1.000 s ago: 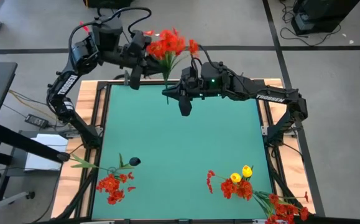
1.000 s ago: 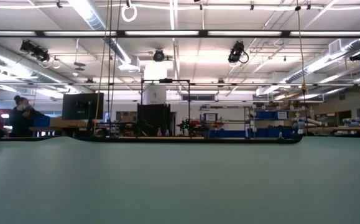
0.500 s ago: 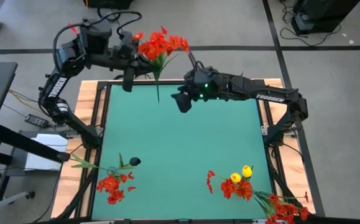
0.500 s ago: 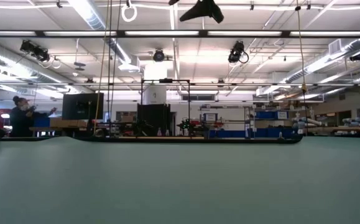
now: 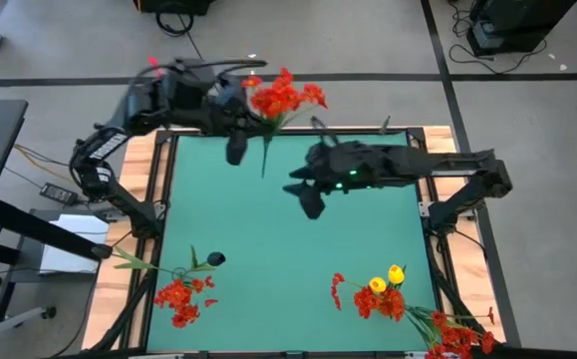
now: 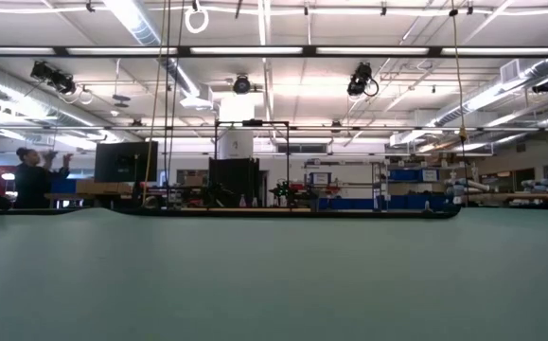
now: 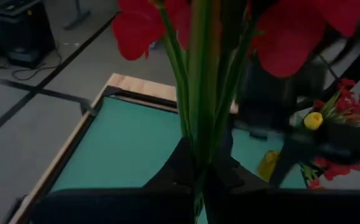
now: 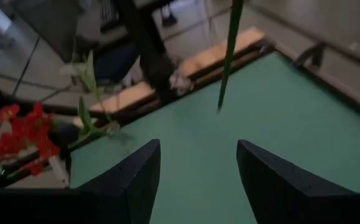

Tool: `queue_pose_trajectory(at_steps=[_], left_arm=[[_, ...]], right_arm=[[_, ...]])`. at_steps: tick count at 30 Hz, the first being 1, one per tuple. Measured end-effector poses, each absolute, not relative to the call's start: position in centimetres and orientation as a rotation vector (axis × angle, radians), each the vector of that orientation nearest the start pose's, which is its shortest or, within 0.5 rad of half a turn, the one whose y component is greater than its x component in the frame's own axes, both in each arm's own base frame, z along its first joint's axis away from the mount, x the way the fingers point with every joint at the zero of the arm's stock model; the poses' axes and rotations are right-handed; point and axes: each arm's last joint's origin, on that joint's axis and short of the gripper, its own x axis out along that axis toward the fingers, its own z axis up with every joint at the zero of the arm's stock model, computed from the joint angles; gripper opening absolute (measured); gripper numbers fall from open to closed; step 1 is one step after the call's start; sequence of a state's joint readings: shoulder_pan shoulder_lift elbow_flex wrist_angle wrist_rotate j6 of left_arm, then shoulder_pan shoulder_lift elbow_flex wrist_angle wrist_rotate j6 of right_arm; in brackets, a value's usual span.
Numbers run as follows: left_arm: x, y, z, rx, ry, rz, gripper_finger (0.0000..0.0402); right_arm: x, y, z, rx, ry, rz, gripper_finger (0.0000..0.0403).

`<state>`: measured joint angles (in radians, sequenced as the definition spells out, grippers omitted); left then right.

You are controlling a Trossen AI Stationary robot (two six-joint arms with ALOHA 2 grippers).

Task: Sort flowers into vase by color
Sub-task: Put the red flowers into the transparent flower vase

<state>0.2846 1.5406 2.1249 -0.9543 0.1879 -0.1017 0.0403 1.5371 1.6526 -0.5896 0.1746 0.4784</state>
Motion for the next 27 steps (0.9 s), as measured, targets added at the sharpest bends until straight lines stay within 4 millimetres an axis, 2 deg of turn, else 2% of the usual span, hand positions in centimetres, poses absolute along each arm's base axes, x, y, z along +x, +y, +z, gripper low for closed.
queue_pose_trajectory(at_steps=[4, 7, 10, 13, 16, 23, 27], left_arm=[[28.2, 6.9, 50.2, -0.204, 0.334, 0.087, 0.0009], [29.2, 6.8, 49.2, -0.217, 0.327, 0.079, 0.0009], [29.1, 6.4, 48.2, -0.219, 0.346, 0.102, 0.0009], [28.5, 5.4, 46.5, -0.238, 0.364, 0.129, 0.0009], [27.3, 4.4, 45.1, -0.263, 0.311, 0.138, 0.0009], [21.7, 2.7, 43.4, -0.276, 0.221, 0.178, 0.0009], [18.5, 1.5, 43.8, -0.196, 0.164, 0.148, 0.0009]], right_arm=[[31.2, 1.2, 42.2, 0.394, 0.384, -0.277, 0.0216], [29.5, 1.0, 42.2, 0.391, 0.370, -0.298, 0.0215], [27.8, 0.8, 41.4, 0.403, 0.373, -0.302, 0.0215], [26.6, 0.6, 39.6, 0.446, 0.382, -0.292, 0.0215], [25.7, 0.7, 37.7, 0.487, 0.352, -0.265, 0.0214], [25.6, 0.8, 34.8, 0.531, 0.200, -0.160, 0.0214], [26.0, 0.7, 33.6, 0.523, 0.139, -0.176, 0.0214]])
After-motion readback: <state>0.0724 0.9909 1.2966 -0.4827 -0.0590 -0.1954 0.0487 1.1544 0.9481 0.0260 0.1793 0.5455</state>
